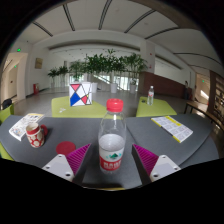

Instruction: Pour water

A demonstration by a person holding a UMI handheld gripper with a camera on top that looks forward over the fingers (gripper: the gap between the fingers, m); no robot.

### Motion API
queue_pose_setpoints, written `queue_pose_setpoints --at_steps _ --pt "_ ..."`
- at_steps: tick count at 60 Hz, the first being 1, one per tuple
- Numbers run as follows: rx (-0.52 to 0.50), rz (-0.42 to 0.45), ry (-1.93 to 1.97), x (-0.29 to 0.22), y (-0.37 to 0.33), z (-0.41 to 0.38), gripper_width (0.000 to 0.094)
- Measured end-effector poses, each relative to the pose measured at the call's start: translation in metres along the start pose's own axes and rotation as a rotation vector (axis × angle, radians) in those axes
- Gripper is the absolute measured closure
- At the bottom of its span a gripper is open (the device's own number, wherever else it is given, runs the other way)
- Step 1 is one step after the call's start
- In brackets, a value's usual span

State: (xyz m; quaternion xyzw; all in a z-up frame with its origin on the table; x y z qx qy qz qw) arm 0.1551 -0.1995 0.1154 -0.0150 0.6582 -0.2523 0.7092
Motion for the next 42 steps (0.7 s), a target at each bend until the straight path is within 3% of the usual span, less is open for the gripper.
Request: queue_pose_setpoints --at_steps 10,13,24,33,42 --pt "-0.006 -0.038 0.008 0.006 0.044 -0.013 0.0218" --pt "0.002 -0.042 0.019 0.008 0.05 -0.012 0.0412" --pt "0.05 -0.007 0.04 0.004 0.052 -0.006 0.0591" --pt "0.148 -0.001 -0.022 -0.013 0.05 0.005 0.0593" --pt "0.326 0.115 -0.25 -0.081 0.038 0.016 0.0591"
Point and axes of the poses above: the point between the fingertips, and its own axes, seen from behind it with the camera up: z to the right, x down, y forward, the way the camera looks, the point moved 3 cm from there along -y, backward, against the way the camera looks, and after that the axes turned 9 degrees about x, right-handed, at the moved point
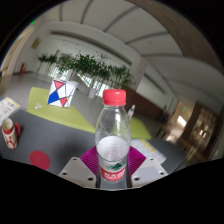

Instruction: Pour water

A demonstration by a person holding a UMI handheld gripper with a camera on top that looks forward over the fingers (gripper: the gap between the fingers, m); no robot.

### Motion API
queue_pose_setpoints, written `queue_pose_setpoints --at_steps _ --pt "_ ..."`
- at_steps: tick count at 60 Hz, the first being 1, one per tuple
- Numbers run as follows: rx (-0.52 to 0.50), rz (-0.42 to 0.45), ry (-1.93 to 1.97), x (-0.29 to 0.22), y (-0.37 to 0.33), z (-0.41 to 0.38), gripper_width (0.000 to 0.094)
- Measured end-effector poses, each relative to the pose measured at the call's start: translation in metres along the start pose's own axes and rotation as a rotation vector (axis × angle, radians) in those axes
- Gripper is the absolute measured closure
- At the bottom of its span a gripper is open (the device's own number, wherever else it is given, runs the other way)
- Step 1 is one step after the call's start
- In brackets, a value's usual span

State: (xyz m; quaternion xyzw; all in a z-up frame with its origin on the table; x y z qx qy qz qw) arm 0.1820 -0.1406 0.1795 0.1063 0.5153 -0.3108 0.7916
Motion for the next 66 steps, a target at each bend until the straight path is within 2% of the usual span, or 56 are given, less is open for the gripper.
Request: queue_pose_setpoints --at_steps 9,14,20,23,24,30,31,32,39,46,49,57,66 --pt "0.172 0.269 -0.335 -0.109 -0.006 0.002 0.0592" --pt "0.248 0.435 -0.543 -0.167 -0.026 -0.026 0.0593" --pt "0.309 0.611 -0.798 -0.211 -0.044 -0.068 0.0595" --pt "0.324 0.685 -0.916 -0.216 -0.033 -0.1 0.0594" --pt "0.332 0.707 -0.964 -0.223 -0.053 -0.103 0.0594" --pt "0.351 0.852 -1.199 -0.226 -0.068 -0.158 0.0593" --pt "0.347 0.881 -1.226 -0.218 -0.051 -0.172 0.0592" --pt "0.347 0.898 -1.269 -0.22 -0.07 -0.175 0.0593" --pt "0.333 1.018 -1.497 -0.188 -0.063 -0.23 0.0594" --pt "0.32 1.094 -1.656 -0.168 -0.088 -0.268 0.0595" --pt "0.313 1.091 -1.684 -0.154 -0.077 -0.269 0.0596" --pt "0.293 1.092 -1.675 -0.156 -0.082 -0.274 0.0595" --pt "0.239 1.059 -1.414 -0.189 -0.099 -0.25 0.0595"
Point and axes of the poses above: the point between the fingertips, and its own axes, seen from behind it with the camera up: z to the right, x down, y forward, the way the camera looks, the point moved 3 cm from there along -y, backward, against the way the camera looks, and after that the axes turned 9 degrees about x, right-handed, at the moved point
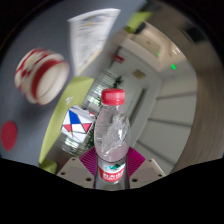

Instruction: Pour water

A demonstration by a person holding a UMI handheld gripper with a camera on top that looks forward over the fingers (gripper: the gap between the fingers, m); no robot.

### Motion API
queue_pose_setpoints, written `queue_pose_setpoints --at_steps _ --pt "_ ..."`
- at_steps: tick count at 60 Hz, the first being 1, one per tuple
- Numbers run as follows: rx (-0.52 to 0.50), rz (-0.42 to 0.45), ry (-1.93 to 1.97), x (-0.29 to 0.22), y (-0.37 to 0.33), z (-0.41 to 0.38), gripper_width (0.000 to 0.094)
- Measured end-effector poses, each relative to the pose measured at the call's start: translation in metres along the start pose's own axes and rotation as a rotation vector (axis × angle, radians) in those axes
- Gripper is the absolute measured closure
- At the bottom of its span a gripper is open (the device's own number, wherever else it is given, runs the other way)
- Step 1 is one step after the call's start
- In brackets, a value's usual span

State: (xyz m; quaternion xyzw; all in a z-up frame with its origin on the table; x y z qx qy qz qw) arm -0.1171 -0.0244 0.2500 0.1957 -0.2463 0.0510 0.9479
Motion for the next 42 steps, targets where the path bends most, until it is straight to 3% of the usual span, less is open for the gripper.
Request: queue_pose_setpoints --at_steps 8,16,24,30,31,42 --pt "-0.042 -0.161 0.544 0.027 -0.004 0.039 0.0593" --pt "-0.154 -0.337 1.178 0.054 -0.017 0.047 0.0593" --pt "-0.306 -0.493 1.661 0.05 -0.037 0.014 0.0592" --pt "-0.411 -0.596 1.798 0.021 -0.056 -0.04 0.0593" --pt "-0.434 -0.607 1.81 0.033 -0.06 -0.046 0.0595" --pt "-0.546 -0.675 1.819 0.019 -0.086 -0.116 0.0594"
Point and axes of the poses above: the point between the fingertips, and its own axes, seen from behind it with the camera up: z to the right, x down, y forward, the way the camera looks, the point moved 3 cm from there along -y, backward, against the way the camera looks, and after that the axes turned 9 degrees about x, right-handed, at the moved point
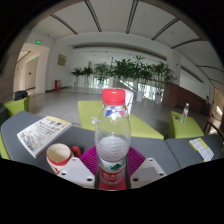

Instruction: Pour water

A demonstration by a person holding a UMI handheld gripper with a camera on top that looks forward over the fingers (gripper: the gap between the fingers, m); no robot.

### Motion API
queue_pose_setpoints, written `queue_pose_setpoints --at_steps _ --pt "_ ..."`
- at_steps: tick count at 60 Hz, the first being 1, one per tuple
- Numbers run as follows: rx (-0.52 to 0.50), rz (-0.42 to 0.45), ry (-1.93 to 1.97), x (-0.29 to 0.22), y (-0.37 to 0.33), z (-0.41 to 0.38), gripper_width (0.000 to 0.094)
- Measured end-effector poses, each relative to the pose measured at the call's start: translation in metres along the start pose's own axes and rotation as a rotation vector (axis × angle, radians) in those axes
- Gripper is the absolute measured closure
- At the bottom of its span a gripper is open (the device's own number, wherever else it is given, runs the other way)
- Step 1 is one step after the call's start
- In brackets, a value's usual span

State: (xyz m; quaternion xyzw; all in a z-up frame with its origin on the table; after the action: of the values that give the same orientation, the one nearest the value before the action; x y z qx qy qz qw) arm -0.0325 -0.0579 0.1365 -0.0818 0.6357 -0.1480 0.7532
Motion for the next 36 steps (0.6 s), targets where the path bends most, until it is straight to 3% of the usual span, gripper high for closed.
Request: queue_pose_setpoints --at_steps 9,11,18,27,28,31,33,36 --pt "0.011 -0.057 0.023 0.046 0.02 -0.002 0.0585" --pt "0.008 -0.021 0.04 0.042 0.022 -0.001 0.0591" --pt "0.007 -0.019 0.055 0.045 0.021 0.001 0.0587" --pt "0.008 -0.056 0.021 0.048 0.016 0.003 0.0359" --pt "0.011 -0.071 0.019 0.05 0.015 0.003 0.0315" --pt "0.017 -0.095 0.025 0.05 0.007 0.006 0.0057" --pt "0.031 -0.104 0.031 0.049 0.001 0.009 0.0104" --pt "0.061 -0.124 0.04 0.048 -0.012 0.015 0.0086"
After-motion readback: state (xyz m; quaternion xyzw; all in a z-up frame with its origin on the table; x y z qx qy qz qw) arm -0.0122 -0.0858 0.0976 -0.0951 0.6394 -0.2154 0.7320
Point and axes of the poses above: the point between the fingertips, and its own axes, seen from behind it with the camera up: z to the right, x down, y forward, the way the camera looks, the point moved 3 cm from there along -y, backward, against the way the camera looks, and after that the axes turned 9 degrees about x, right-handed, at the moved point
